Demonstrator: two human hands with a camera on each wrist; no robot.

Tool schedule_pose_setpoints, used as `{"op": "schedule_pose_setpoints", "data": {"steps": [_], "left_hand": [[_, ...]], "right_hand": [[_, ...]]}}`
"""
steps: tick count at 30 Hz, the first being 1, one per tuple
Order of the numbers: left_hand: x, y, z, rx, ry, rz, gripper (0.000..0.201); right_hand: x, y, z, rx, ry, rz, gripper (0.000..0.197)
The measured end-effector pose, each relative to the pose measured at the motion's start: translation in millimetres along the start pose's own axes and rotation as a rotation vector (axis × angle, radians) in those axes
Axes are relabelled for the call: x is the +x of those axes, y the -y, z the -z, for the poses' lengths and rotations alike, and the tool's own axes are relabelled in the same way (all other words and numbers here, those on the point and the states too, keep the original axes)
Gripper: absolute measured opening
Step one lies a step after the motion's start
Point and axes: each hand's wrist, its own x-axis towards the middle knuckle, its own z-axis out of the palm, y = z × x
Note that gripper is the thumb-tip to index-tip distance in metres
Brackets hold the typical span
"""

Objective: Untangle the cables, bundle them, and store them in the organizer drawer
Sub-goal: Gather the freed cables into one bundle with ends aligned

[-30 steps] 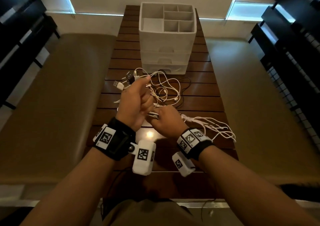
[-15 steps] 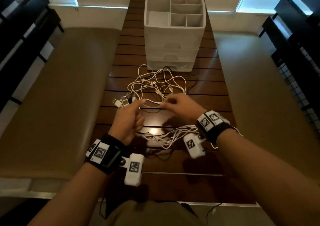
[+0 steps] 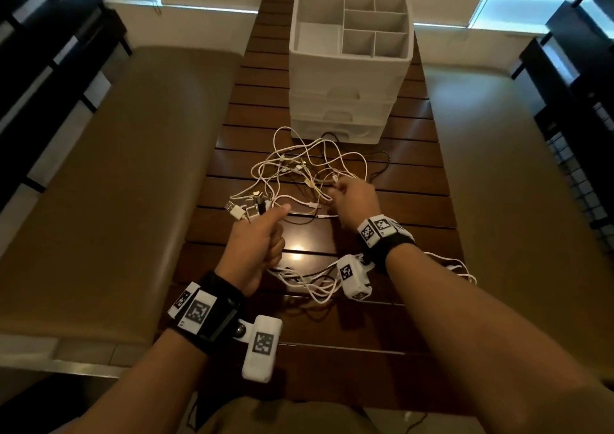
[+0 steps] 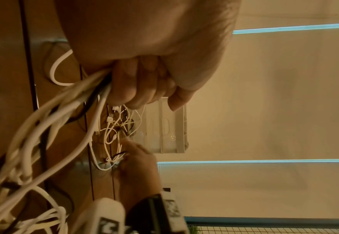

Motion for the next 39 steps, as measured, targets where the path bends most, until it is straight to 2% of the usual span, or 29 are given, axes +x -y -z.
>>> {"op": "schedule_pose_setpoints", "data": {"steps": [4,7,10,14,16,17,20,22,25,28,31,35,37,39], "left_hand": [[1.7,-0.4,-8.2,-0.003,-0.046,-0.025,0.048],[-0.3,-2.8,-17.0,-0.01,-0.052,-0.051,0.046],[0.2,-4.8,-25.0,-0.025,-0.039,-0.115,0.037],[-2.9,-4.0,-33.2,-0.024,-0.017,-0.179,0.036],[-4.7,-10.1,-38.1,-0.039,0.027,-0.199,0.039],[-6.1,-13.5,-39.8,-0.047,0.037,-0.209,0.043],[-8.4,-26.0,-46.6,-0.11,0.066,-0.231,0.051],[-3.9,-33.8,-48.5,-0.154,0.065,-0.244,0.056],[11.1,-45.6,-37.2,-0.226,0.006,-0.229,0.041],[24.0,-59.1,-25.1,-0.271,-0.024,-0.217,0.032],[24.9,-65.2,-24.2,-0.273,-0.051,-0.253,0.032],[19.5,-64.1,-28.1,-0.266,-0.051,-0.29,0.033],[15.9,-62.9,-28.6,-0.219,0.0,-0.294,0.035],[11.4,-59.6,-30.2,-0.127,0.095,-0.282,0.036]], "right_hand": [[-14.1,22.4,43.9,0.277,-0.254,0.2,0.02],[-32.6,35.1,71.0,0.366,-0.286,0.266,0.019],[-49.2,44.8,86.2,0.521,-0.38,0.338,0.015],[-68.8,61.8,103.4,0.672,-0.312,0.363,0.014],[-78.0,68.5,111.8,0.765,-0.321,0.396,0.015],[-84.1,71.3,112.9,0.775,-0.278,0.43,0.015],[-99.4,61.6,101.2,0.493,-0.154,0.535,0.012],[-104.8,44.1,91.9,0.294,-0.081,0.548,0.014],[-112.9,18.7,83.9,0.093,0.097,0.563,0.02],[-114.1,-1.0,84.5,-0.129,0.183,0.554,0.024],[-107.1,-14.6,93.3,-0.375,0.249,0.456,0.024],[-105.3,-25.7,99.2,-0.671,0.395,0.211,0.018],[-105.1,-28.9,102.9,-0.734,0.478,0.122,0.018],[-102.4,-23.3,115.3,-0.679,0.507,0.13,0.022]]}}
